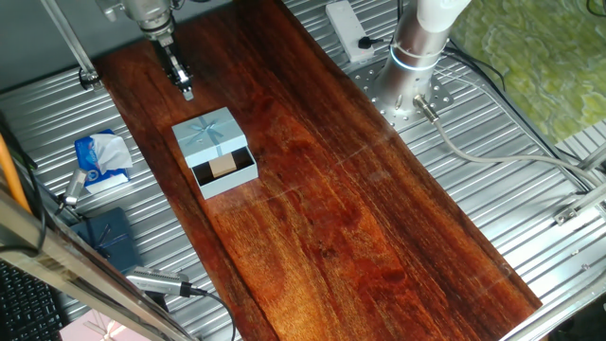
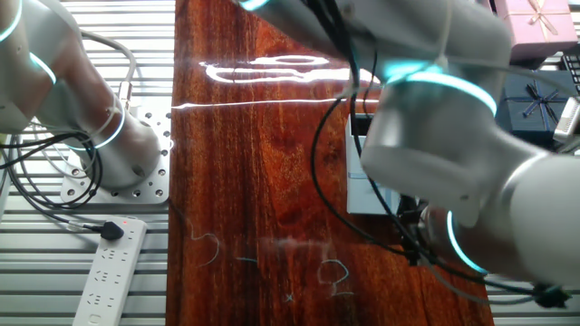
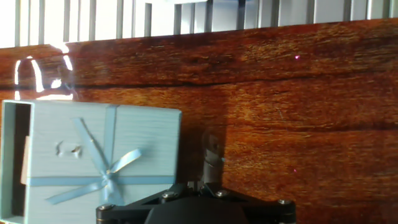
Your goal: Slide the outer casing onto the gift box
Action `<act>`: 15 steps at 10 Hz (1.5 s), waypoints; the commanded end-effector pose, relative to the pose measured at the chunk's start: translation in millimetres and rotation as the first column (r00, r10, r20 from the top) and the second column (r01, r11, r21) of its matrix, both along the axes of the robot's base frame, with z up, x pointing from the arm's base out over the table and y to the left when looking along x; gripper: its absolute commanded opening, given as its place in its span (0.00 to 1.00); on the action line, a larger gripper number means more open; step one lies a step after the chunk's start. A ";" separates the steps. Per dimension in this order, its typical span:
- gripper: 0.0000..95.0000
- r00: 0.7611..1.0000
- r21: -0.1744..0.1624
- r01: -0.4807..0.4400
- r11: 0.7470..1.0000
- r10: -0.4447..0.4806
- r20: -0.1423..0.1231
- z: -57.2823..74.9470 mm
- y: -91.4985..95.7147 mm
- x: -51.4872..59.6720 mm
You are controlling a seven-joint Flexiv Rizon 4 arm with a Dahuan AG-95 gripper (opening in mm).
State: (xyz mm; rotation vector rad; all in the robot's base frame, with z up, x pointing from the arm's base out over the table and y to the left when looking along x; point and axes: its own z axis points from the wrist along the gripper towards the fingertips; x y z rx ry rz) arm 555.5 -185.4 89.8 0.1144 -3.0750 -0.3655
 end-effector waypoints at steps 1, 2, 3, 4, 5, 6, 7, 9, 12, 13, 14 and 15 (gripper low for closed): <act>0.00 1.000 0.004 -0.004 1.000 0.004 0.003 -7.5 0.5 1.0; 0.00 1.000 0.006 -0.004 1.000 0.004 0.004 -12.2 0.8 1.3; 0.00 1.000 0.009 -0.005 1.000 0.005 0.004 -17.0 1.4 1.7; 0.00 1.000 0.009 -0.008 1.000 0.008 0.004 -20.5 2.3 1.9; 0.00 1.000 0.008 -0.013 1.000 0.013 0.005 -24.5 3.1 2.1; 0.00 1.000 0.009 -0.013 1.000 0.013 0.005 -27.6 4.0 1.7; 0.00 1.000 0.008 -0.010 1.000 0.010 0.005 -31.1 6.8 1.7; 0.00 1.000 0.007 -0.006 1.000 0.006 0.004 -35.8 11.7 2.1; 0.00 1.000 0.007 -0.008 1.000 0.008 0.007 -40.6 15.8 2.1; 0.00 1.000 0.007 -0.008 1.000 0.008 0.008 -41.9 17.1 2.0; 0.00 1.000 0.006 -0.007 1.000 0.007 0.010 -43.9 18.7 2.0; 0.00 1.000 0.006 -0.006 1.000 0.006 0.012 -45.6 20.1 2.0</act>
